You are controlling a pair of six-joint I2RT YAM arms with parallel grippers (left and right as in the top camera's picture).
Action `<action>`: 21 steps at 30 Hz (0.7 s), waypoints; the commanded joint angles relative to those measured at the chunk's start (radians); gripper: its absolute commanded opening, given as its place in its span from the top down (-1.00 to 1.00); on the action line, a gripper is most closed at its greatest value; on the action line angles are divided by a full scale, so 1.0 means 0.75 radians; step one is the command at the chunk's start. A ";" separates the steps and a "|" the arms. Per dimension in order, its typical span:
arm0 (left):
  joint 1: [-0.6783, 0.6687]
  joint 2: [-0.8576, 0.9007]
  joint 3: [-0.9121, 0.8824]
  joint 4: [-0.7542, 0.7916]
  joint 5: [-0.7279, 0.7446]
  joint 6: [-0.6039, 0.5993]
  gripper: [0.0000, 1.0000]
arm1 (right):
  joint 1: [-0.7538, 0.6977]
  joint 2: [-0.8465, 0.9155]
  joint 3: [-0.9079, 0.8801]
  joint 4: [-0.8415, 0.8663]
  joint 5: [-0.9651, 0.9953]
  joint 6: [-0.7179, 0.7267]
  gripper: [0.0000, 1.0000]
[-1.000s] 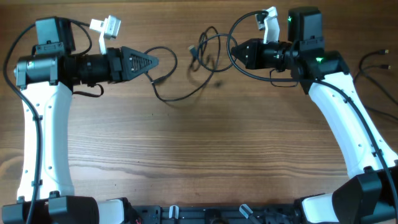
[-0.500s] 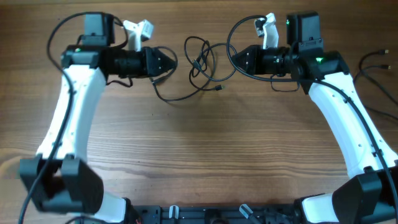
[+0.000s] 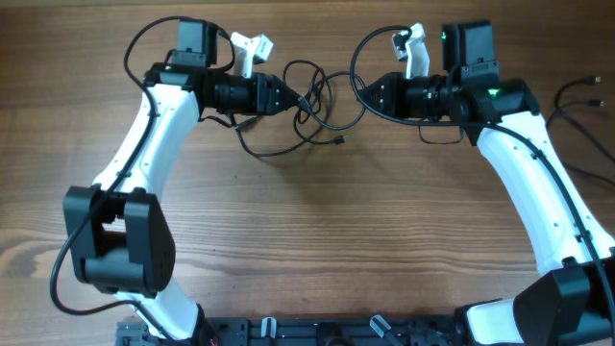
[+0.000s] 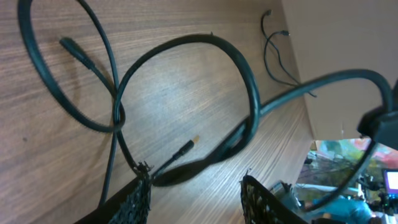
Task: Untangle cables
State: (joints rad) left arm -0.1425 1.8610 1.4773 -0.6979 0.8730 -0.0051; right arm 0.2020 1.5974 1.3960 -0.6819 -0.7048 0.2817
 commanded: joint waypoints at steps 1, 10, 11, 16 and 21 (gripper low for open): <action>-0.034 0.069 -0.008 0.068 -0.011 0.031 0.07 | 0.002 0.009 0.004 -0.013 -0.031 -0.028 0.91; -0.091 0.096 -0.008 0.115 -0.020 0.026 0.35 | 0.002 0.009 0.004 -0.024 -0.030 -0.042 0.92; -0.102 0.102 -0.008 0.115 -0.025 0.027 0.35 | 0.002 0.009 0.004 -0.024 -0.031 -0.042 0.91; -0.142 0.158 -0.008 0.119 -0.055 0.026 0.40 | 0.003 0.009 0.004 -0.033 -0.040 -0.042 0.91; -0.145 0.180 -0.008 0.120 -0.055 0.026 0.47 | 0.005 0.024 0.004 -0.159 0.023 -0.035 0.91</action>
State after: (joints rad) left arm -0.2504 1.9839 1.4761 -0.6128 0.8356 -0.0013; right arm 0.2020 1.5982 1.3960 -0.7593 -0.7048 0.2653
